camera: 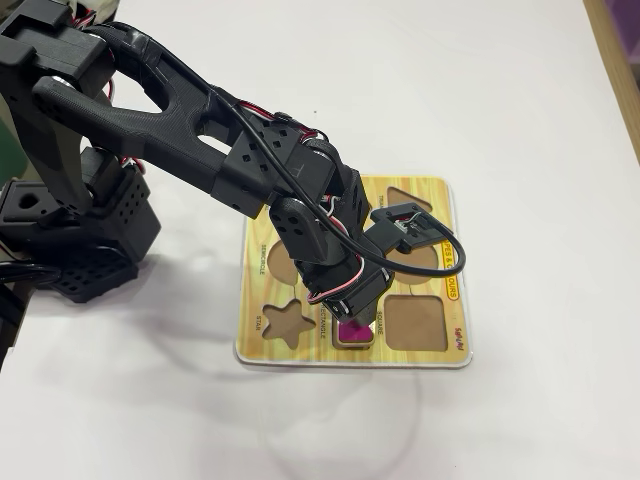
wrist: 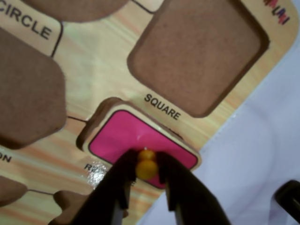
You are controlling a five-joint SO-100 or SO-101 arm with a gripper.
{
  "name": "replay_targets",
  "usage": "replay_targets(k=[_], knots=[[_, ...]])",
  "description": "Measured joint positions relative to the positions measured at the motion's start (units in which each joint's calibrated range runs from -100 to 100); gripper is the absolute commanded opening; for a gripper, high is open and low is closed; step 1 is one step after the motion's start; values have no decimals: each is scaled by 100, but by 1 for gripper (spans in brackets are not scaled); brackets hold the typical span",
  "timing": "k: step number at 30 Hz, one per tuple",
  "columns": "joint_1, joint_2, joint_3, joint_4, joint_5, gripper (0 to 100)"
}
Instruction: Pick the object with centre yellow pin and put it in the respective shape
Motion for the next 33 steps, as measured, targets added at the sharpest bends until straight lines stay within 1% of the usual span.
replay_targets(k=[26,27,30,32,33], knots=[[0,266,-36,-17,-5,1],[0,266,-36,-17,-5,3],[0,266,-36,-17,-47,14],[0,266,-36,-17,-161,18],[0,266,-36,-17,-203,19]])
